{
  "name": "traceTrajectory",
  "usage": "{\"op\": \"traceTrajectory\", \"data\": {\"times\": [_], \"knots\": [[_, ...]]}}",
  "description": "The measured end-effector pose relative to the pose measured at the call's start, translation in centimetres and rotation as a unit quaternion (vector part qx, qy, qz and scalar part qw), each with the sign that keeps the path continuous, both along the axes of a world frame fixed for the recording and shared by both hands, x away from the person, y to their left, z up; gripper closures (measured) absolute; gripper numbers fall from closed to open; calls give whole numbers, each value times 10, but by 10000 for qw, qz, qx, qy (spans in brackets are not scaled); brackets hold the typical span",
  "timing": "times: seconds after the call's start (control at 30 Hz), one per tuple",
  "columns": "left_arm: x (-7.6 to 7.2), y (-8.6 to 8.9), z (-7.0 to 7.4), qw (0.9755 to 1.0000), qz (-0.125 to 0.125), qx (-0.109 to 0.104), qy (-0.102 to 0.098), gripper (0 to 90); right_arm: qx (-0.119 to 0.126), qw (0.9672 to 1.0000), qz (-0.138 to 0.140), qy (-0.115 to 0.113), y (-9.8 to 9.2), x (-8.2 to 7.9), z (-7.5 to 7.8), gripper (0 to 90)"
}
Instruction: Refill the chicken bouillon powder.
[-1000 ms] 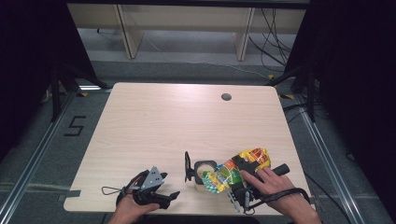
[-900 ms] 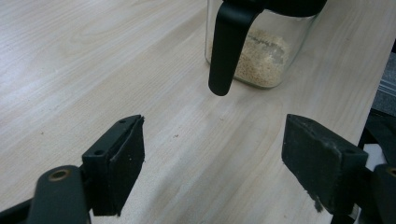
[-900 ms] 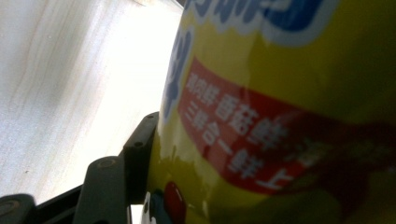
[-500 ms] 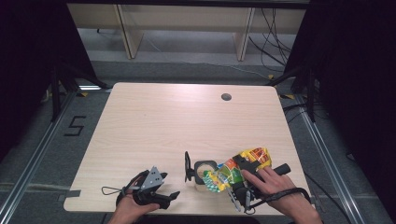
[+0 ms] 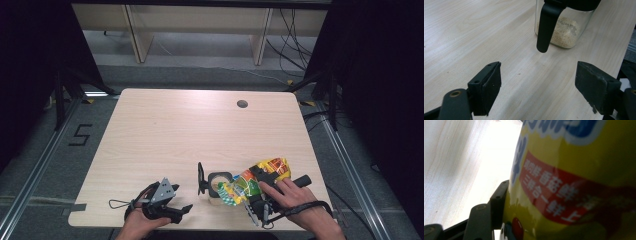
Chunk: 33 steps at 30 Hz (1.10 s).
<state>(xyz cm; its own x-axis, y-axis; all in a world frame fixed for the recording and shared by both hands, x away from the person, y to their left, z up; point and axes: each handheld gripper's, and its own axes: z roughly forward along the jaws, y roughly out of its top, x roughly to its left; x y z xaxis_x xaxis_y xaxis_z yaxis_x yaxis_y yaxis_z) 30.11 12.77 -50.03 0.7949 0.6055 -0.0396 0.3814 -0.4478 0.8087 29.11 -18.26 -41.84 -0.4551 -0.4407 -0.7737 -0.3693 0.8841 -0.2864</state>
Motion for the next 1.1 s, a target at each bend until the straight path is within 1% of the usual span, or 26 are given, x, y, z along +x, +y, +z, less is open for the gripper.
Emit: {"op": "traceTrajectory", "data": {"times": [0.07,0.1,0.2,0.23,0.3,0.37,0.4,0.43,0.47,0.5,0.53,0.57,0.63,0.7,0.73,0.77,0.8,0.83,0.87,0.9,0.93,0.97,1.0,1.03,1.07,1.1], "knots": [[-1,0,0,10000,10,-7,7,207,-16,10000,80,6,1,1,0,404],[0,0,0,10000,-22,45,-27,207,-18,10000,57,14,1,1,0,404],[0,0,0,10000,-3,28,-8,207,-22,10000,8,-29,1,-2,2,404],[0,1,1,9999,-62,130,10,207,24,10000,-44,-23,1,-3,2,404],[1,0,2,9998,-67,164,-27,207,22,10000,22,-40,2,-1,0,404],[0,-1,1,10000,-55,72,-21,208,-61,10000,57,-16,3,-1,-1,404],[1,0,1,9999,-121,100,-58,207,-22,10000,86,6,3,-1,-1,405],[1,0,1,9999,-121,100,-58,207,-32,10000,7,-24,3,-3,-1,404],[1,0,1,9999,-49,145,-42,207,2,10000,-38,-47,3,-3,0,404],[1,-1,0,10000,-38,56,-25,208,-6,10000,3,-61,4,-3,0,404],[1,0,1,10000,-52,60,-18,208,-27,10000,26,-53,4,-2,1,404],[2,1,2,9997,-101,222,-49,207,-49,10000,43,-44,4,-2,1,404],[2,1,2,9996,-135,218,-111,207,-83,10000,13,-15,4,-1,-2,404],[0,-1,1,10000,-33,85,1,207,-50,10000,75,-26,3,-1,-2,405],[0,-1,0,10000,-29,94,4,207,78,9999,-142,-3,2,-4,-3,404],[0,-1,0,10000,-37,56,22,208,-26,10000,12,-63,3,-4,-1,405],[0,-1,0,10000,-37,56,22,207,-72,9999,13,-91,4,-4,0,405],[2,0,1,9998,-58,167,-51,207,-46,9999,8,-107,4,-4,1,405],[2,0,1,9998,-58,167,-51,207,-46,9999,8,-107,4,-4,1,405],[0,-1,1,10000,-35,77,2,207,-108,9999,-51,-82,5,-5,-1,404],[0,-1,1,10000,-35,81,-2,208,-114,9999,39,-73,5,-3,-2,405],[0,-1,0,10000,-33,80,-9,208,-105,9999,29,-47,5,-3,-1,405],[1,0,1,9999,-49,145,-43,207,-83,9999,78,-60,5,-3,-2,405],[2,0,1,9999,-50,148,-46,207,-67,10000,-25,-61,5,-4,-2,405],[1,0,0,10000,-34,85,-22,208,-115,9999,59,-87,6,-3,-1,405],[1,0,1,9999,-51,159,0,207,-108,9999,37,-83,5,-4,-1,404]]}}
